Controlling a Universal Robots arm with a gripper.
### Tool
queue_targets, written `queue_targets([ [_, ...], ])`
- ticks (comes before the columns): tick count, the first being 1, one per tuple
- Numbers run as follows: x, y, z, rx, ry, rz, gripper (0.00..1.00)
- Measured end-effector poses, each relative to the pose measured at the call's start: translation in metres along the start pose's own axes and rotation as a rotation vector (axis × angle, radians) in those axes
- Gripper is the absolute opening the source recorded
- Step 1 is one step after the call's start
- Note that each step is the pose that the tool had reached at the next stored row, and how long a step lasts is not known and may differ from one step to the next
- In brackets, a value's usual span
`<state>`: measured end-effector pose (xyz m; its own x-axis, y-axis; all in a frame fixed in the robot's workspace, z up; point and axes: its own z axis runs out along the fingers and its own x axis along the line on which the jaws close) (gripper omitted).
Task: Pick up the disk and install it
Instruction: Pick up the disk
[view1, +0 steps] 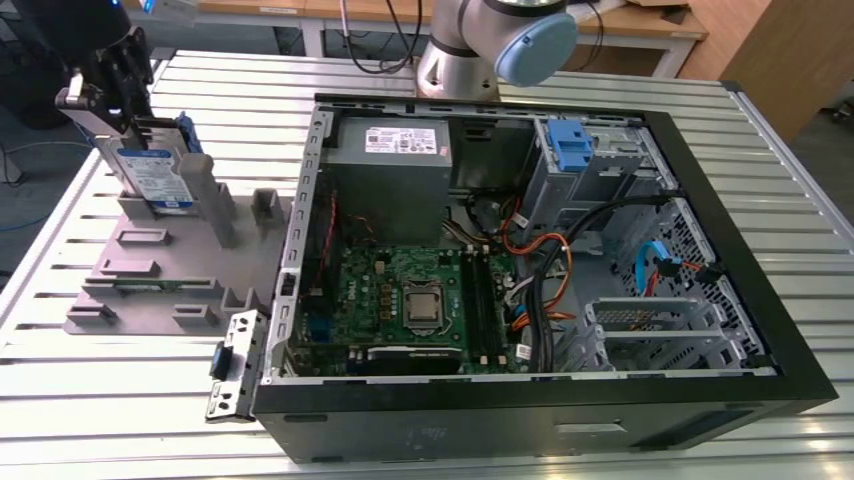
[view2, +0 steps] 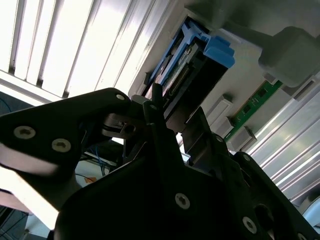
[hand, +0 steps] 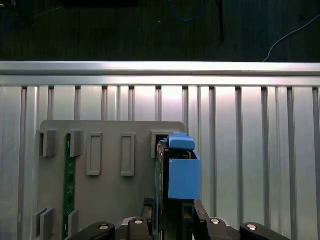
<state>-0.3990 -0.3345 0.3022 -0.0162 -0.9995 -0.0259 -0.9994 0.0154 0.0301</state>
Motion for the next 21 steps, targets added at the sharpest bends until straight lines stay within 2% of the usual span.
queue_targets([
  [15, 0.0000, 0.0000, -0.0010, 0.0000, 0.0001, 0.000, 0.42],
  [17, 0.0000, 0.0000, -0.0010, 0.0000, 0.0002, 0.000, 0.41],
  [18, 0.0000, 0.0000, -0.0010, 0.0000, 0.0002, 0.000, 0.35],
  [21, 0.0000, 0.0000, -0.0010, 0.0000, 0.0001, 0.000, 0.35],
])
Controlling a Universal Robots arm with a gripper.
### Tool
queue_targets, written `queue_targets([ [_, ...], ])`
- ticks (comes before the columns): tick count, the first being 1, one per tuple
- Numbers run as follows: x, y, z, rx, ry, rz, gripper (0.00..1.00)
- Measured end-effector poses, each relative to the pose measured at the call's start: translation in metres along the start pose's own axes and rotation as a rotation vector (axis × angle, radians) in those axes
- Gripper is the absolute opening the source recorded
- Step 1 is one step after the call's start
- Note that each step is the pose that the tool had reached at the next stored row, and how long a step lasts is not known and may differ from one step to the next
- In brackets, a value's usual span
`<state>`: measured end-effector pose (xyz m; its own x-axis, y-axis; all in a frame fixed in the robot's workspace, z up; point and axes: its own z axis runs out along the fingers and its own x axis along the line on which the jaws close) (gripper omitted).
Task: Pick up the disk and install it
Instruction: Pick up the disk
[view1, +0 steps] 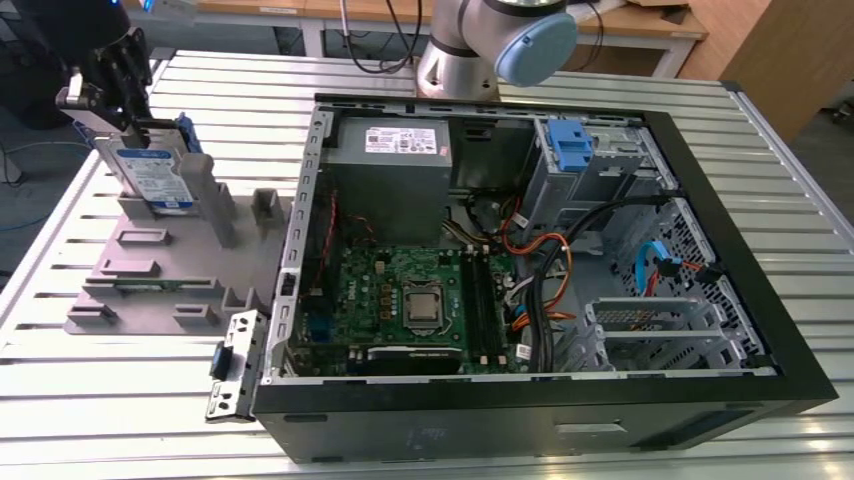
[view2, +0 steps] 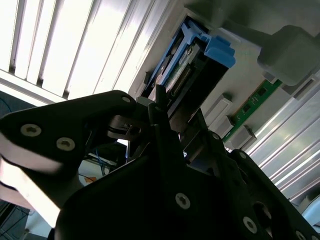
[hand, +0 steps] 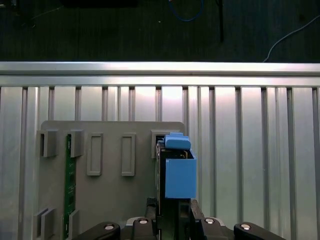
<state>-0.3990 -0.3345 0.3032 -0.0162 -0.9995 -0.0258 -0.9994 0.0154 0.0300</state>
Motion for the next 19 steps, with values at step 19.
queue_targets([
  [19, -0.0002, 0.0003, -0.0091, 0.0000, 0.0001, 0.000, 0.35],
])
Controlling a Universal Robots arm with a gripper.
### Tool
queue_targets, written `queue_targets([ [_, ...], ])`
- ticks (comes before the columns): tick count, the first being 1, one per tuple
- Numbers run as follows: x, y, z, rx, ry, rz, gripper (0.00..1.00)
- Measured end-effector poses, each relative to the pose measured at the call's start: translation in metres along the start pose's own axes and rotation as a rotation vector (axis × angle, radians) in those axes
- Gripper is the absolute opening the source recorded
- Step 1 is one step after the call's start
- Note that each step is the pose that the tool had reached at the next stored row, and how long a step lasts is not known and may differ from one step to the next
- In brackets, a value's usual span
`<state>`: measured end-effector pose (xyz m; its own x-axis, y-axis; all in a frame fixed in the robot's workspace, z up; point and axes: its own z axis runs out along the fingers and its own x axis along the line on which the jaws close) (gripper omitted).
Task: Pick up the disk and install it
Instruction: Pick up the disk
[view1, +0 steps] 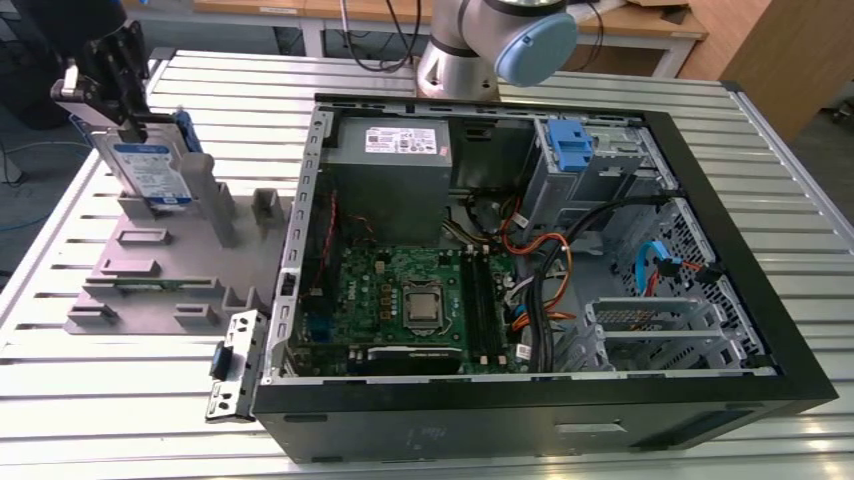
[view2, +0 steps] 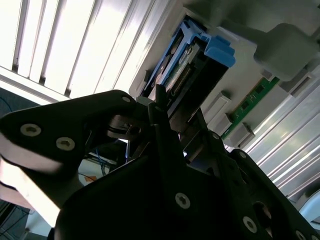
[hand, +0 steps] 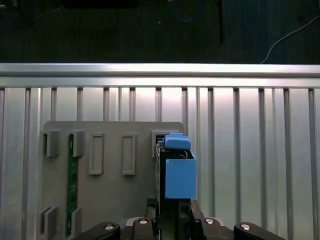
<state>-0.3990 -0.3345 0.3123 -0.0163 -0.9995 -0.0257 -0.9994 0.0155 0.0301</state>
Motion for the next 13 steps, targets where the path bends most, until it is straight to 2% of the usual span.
queue_targets([
  [9, -0.0004, 0.0005, -0.0170, -0.0001, 0.0000, 0.000, 0.35],
  [13, -0.0005, 0.0005, -0.0179, 0.0002, -0.0001, 0.000, 0.35],
])
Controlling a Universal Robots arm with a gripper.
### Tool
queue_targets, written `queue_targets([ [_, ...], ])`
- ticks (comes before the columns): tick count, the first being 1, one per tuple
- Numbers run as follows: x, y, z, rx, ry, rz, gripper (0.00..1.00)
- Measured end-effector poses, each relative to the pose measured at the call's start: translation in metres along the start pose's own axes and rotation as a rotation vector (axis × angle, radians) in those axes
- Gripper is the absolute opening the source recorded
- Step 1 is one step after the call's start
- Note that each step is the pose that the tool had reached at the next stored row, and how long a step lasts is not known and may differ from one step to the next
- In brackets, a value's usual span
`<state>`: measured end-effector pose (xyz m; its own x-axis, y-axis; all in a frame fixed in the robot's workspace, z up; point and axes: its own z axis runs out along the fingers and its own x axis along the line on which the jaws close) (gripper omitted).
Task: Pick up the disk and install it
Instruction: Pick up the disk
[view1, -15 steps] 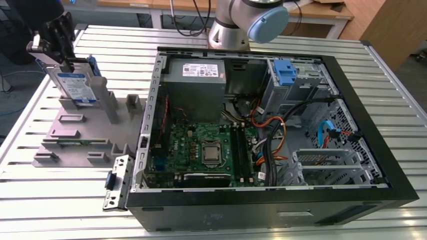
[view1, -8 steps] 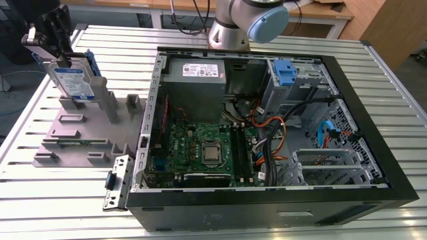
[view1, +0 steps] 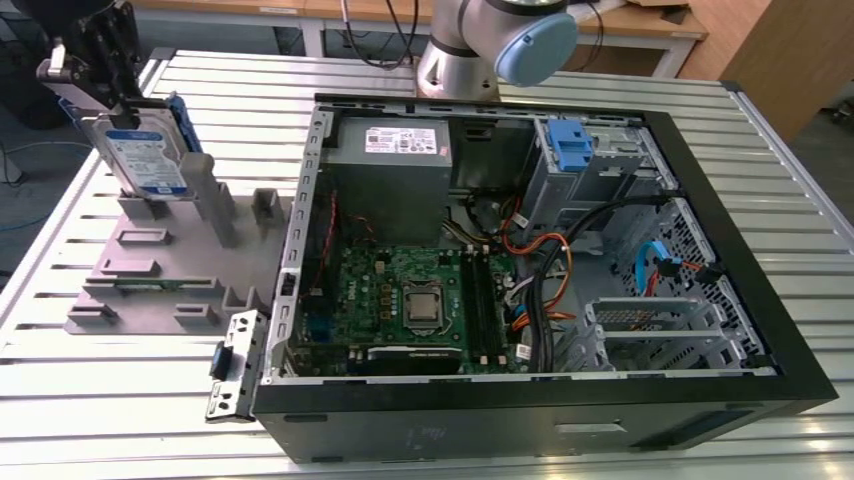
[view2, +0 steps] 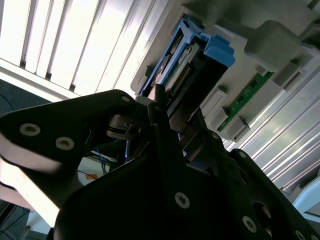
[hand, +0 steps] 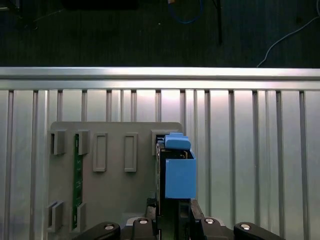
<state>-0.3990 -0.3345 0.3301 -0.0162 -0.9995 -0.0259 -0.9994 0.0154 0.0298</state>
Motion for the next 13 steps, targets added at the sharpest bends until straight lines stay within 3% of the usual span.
queue_targets([
  [5, -0.0001, 0.0001, -0.0025, -0.0003, 0.0001, 0.000, 0.35],
  [13, -0.0004, 0.0004, -0.0139, -0.0002, 0.0001, 0.000, 0.35],
])
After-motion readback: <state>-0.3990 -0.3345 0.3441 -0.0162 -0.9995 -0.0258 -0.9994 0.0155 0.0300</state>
